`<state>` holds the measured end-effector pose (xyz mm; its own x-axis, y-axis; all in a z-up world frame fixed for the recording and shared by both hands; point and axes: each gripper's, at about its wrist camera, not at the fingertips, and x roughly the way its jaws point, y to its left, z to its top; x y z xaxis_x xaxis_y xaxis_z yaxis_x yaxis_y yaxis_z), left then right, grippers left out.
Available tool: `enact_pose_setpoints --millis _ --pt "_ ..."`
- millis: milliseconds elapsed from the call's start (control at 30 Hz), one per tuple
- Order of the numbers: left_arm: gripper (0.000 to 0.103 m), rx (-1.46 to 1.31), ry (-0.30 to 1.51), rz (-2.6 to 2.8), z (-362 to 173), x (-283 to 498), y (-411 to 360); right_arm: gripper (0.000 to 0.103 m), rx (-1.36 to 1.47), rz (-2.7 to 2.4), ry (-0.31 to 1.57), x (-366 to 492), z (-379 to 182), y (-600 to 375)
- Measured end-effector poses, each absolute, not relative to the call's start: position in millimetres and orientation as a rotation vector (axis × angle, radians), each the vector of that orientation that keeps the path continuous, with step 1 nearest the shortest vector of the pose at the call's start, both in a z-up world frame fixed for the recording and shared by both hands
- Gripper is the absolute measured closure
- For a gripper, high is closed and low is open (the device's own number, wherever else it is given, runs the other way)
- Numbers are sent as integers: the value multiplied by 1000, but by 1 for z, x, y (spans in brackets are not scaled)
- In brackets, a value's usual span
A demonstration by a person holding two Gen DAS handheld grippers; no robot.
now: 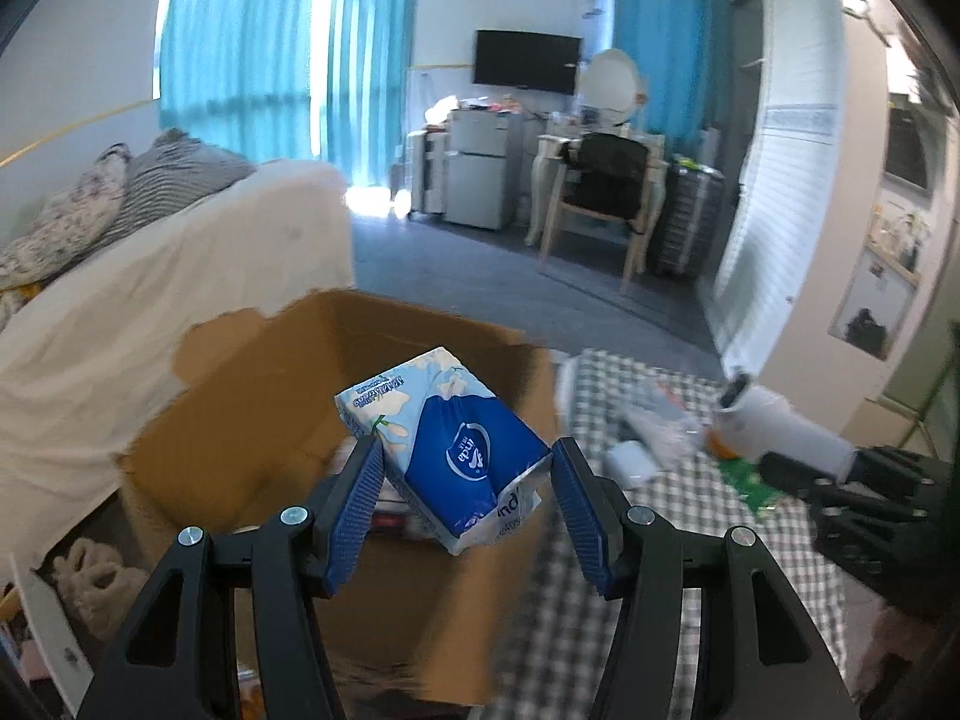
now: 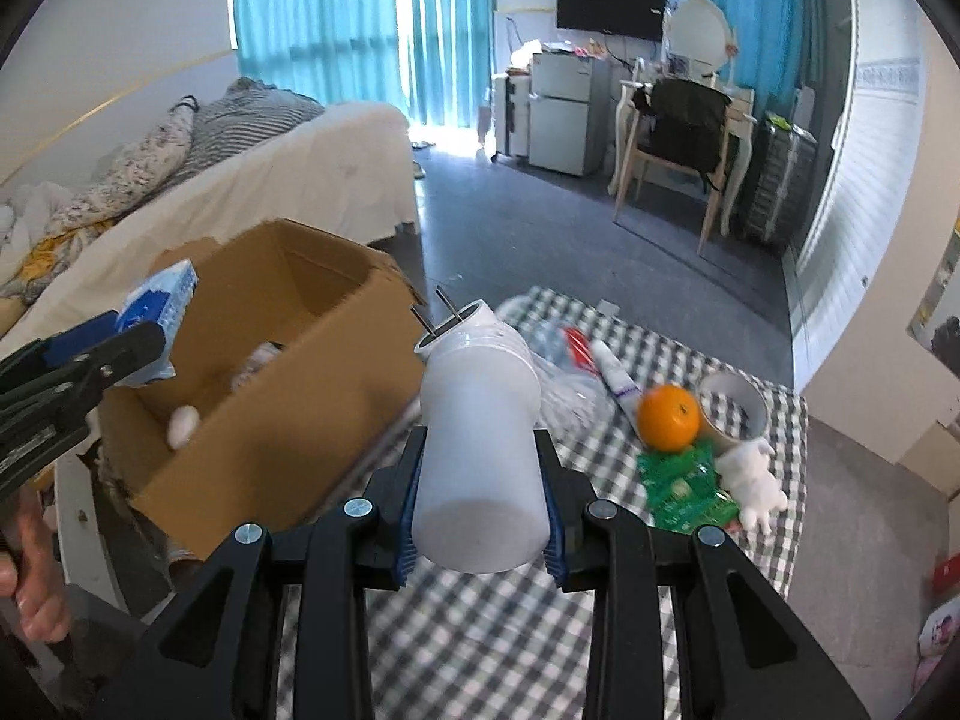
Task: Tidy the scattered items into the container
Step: 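Drop the Vinda pack into the box with the left tool while the right tool carries the dispenser, then lower the white dispenser into the box and open the right tool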
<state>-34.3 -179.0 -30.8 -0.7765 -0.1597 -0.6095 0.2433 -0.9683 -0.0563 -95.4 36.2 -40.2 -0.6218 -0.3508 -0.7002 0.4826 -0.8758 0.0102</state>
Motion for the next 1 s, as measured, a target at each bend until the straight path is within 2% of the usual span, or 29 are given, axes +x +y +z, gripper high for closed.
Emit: enact_pose_setpoints --millis 233,433,567,1000 --pt "43 1002 226 -2670 -49 -39 -222 71 976 -2404 265 -92 -33 -1" --pt "34 1026 255 -2638 -60 -44 -242 71 969 -2346 293 -99 -40 -33" --pt "25 999 260 -2632 -58 -43 -250 71 965 -2294 298 -104 -47 -54" --pt "22 946 314 -2585 -47 -27 -289 71 955 -2156 345 -124 -80 -139"
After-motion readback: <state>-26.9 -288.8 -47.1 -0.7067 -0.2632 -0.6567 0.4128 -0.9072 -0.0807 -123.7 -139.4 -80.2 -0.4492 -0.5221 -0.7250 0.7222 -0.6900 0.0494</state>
